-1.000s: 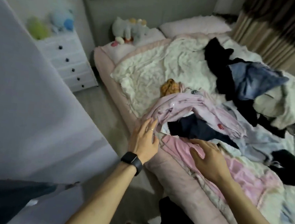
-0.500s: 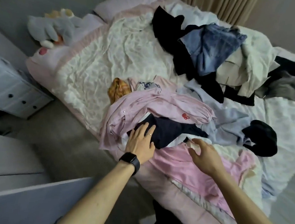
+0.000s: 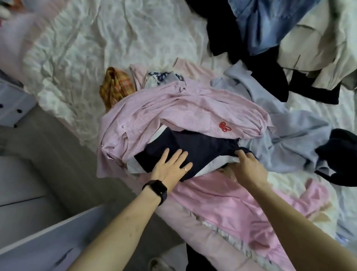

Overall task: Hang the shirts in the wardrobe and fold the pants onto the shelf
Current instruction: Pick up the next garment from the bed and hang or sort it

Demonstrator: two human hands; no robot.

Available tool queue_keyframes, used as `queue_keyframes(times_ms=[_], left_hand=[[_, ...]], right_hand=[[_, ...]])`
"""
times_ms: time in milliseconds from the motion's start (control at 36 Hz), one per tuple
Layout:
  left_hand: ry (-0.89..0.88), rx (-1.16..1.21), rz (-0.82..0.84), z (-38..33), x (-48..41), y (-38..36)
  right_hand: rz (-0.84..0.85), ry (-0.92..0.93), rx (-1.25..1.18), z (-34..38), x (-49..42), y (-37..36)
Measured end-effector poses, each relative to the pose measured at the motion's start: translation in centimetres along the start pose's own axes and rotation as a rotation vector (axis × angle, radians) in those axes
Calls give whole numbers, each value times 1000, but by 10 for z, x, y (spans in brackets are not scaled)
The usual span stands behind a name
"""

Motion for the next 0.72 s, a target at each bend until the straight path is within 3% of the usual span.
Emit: queue_keyframes(times_ms=[56, 139, 222, 333, 556, 722], left_hand=[[14, 3, 20, 3, -7, 2], [146, 284, 75, 17, -12, 15], [381, 813, -136, 34, -2, 48], [550, 1099, -464, 56, 30, 100], [639, 1053, -709, 94, 146, 206], [335, 1175, -1076, 58, 251, 276]], right_hand=[[-37, 3, -43, -2, 4, 4], [-111, 16, -95, -6, 20, 22], [-246, 35, -161, -11, 42, 58], [-479, 72, -252, -9, 74, 111], [-780, 395, -352, 66, 192, 236], [-801, 661, -265, 149, 290, 280]])
Point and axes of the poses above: each hand's wrist, its own x-axis away from the middle knuckle, its own y-axis out of the back of the hand, z = x × y, the point moved 2 cm from there along -x, towards the middle knuckle, and after that the axes turned 13 degrees about x, right-handed, at the moved point
